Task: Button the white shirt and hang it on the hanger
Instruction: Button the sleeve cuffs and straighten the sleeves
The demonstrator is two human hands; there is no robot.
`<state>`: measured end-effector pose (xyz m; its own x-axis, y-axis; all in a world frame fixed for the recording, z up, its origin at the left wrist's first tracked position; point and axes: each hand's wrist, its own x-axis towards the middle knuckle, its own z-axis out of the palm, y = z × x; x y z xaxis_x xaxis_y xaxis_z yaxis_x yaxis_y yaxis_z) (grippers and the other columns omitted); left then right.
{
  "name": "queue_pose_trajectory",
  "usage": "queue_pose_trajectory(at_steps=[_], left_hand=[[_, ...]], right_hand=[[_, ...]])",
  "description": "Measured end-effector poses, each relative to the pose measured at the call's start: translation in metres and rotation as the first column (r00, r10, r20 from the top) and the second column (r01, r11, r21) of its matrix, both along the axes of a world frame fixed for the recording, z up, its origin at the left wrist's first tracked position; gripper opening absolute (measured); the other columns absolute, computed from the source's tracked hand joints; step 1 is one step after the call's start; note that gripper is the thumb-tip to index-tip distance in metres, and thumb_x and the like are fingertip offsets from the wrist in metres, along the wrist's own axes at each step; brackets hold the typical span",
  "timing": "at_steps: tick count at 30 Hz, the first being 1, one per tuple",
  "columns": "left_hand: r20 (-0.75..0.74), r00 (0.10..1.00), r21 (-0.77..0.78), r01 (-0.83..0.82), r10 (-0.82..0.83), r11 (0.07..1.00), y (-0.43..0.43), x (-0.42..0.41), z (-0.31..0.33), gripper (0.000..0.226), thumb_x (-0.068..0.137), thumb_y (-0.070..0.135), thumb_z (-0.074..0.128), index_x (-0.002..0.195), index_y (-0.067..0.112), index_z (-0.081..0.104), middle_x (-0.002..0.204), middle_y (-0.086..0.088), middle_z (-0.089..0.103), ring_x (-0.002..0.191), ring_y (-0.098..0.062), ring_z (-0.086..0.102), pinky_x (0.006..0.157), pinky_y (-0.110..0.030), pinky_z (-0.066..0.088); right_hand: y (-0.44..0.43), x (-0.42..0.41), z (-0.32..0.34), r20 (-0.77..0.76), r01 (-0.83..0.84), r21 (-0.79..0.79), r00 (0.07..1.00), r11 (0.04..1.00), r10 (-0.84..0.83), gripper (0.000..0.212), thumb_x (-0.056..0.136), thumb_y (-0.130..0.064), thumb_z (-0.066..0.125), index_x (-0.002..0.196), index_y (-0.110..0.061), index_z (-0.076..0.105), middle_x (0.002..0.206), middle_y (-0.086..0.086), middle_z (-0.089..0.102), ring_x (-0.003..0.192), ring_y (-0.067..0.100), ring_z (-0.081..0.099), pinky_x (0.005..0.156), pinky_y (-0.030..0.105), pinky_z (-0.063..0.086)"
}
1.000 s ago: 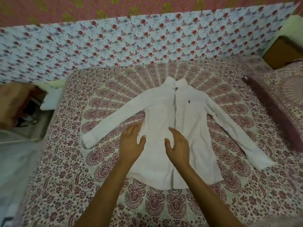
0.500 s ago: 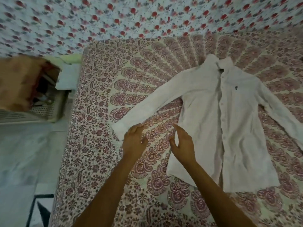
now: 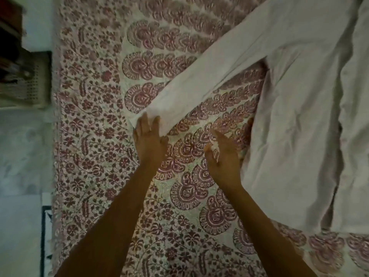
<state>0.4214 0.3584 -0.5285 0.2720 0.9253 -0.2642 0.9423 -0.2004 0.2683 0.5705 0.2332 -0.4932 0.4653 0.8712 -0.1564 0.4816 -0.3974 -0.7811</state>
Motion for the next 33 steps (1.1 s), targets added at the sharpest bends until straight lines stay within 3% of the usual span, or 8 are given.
queue_pose_trajectory(at_steps=[7,10,12,16,20,24,29,33], left_hand=[[0.179,0.984,0.193,-0.052,0.017,0.980,0.022,-0.004,-0.011,0.036,0.092,0.020,0.043,0.122,0.007,0.057,0.118,-0.017,0.064,0.100,-0.031,0.063,0.085,-0.038,0.048],[0.466,0.852,-0.130,-0.203,0.241,0.970,0.026,0.007,0.018,0.030,0.086,0.022,0.044,0.101,0.003,0.061,0.079,-0.011,0.062,0.068,-0.021,0.055,0.062,-0.029,0.042],[0.623,0.565,-0.549,-0.175,0.540,0.817,0.020,0.014,0.045,0.015,0.089,0.013,0.050,0.088,0.012,0.064,0.077,0.000,0.064,0.072,-0.018,0.058,0.066,-0.032,0.048],[0.510,0.296,-0.856,0.085,0.807,0.510,-0.009,0.021,0.064,0.021,0.090,0.010,0.048,0.095,0.020,0.066,0.091,0.005,0.072,0.088,-0.015,0.066,0.071,-0.035,0.054],[0.422,0.339,-0.899,0.036,0.841,0.437,-0.035,0.027,0.041,0.026,0.088,0.020,0.054,0.113,0.017,0.061,0.113,-0.007,0.066,0.106,-0.025,0.061,0.096,-0.050,0.047],[0.503,0.517,-0.764,-0.110,0.693,0.636,-0.056,0.025,0.022,0.037,0.085,0.015,0.063,0.120,0.021,0.054,0.117,-0.001,0.062,0.104,-0.016,0.061,0.092,-0.043,0.051],[0.517,0.829,-0.273,-0.075,0.212,0.959,-0.074,0.013,0.012,0.050,0.075,0.001,0.067,0.121,0.012,0.050,0.116,-0.005,0.055,0.086,-0.002,0.053,0.074,-0.021,0.049],[0.435,0.891,-0.023,0.154,-0.129,0.988,-0.082,0.009,0.008,0.026,0.077,0.009,0.061,0.103,0.012,0.063,0.102,-0.009,0.058,0.084,-0.019,0.056,0.070,-0.029,0.048]], right_hand=[[-0.003,-0.017,-0.033,-0.073,-0.020,-0.084,0.997,0.996,0.014,0.047,0.088,-0.023,0.046,0.133,-0.008,0.046,0.134,0.010,0.052,0.124,0.025,0.048,0.104,0.035,0.039],[-0.001,-0.024,-0.029,-0.159,0.012,-0.103,0.987,0.995,-0.028,0.047,0.090,-0.026,0.049,0.134,-0.009,0.047,0.136,0.007,0.051,0.126,0.020,0.046,0.104,0.027,0.036],[0.004,-0.028,-0.018,-0.345,0.139,-0.161,0.919,0.977,-0.188,0.046,0.092,-0.034,0.051,0.133,-0.014,0.047,0.136,0.004,0.051,0.125,0.017,0.047,0.102,0.029,0.039],[0.015,-0.025,-0.001,-0.749,0.384,-0.298,0.474,0.874,-0.463,0.053,0.094,-0.053,0.030,0.133,-0.020,0.042,0.130,0.002,0.054,0.111,0.013,0.055,0.086,0.027,0.045],[0.009,-0.021,-0.005,-0.669,0.399,-0.266,0.579,0.877,-0.467,0.029,0.092,-0.034,0.052,0.115,-0.018,0.057,0.114,0.004,0.065,0.104,0.018,0.062,0.088,0.039,0.051],[-0.009,-0.015,-0.019,-0.518,0.498,-0.239,0.661,0.834,-0.543,0.005,0.083,-0.014,0.066,0.087,-0.012,0.063,0.088,0.006,0.068,0.082,0.018,0.063,0.080,0.042,0.052],[-0.019,-0.011,-0.024,-0.580,0.487,-0.391,0.529,0.781,-0.620,0.010,0.087,-0.012,0.063,0.078,-0.012,0.058,0.073,0.002,0.061,0.063,0.011,0.058,0.052,0.019,0.048],[-0.021,-0.013,-0.025,-0.643,0.469,-0.476,0.391,0.744,-0.658,0.015,0.090,-0.012,0.058,0.076,-0.013,0.054,0.079,0.004,0.061,0.069,0.012,0.060,0.061,0.024,0.055]])
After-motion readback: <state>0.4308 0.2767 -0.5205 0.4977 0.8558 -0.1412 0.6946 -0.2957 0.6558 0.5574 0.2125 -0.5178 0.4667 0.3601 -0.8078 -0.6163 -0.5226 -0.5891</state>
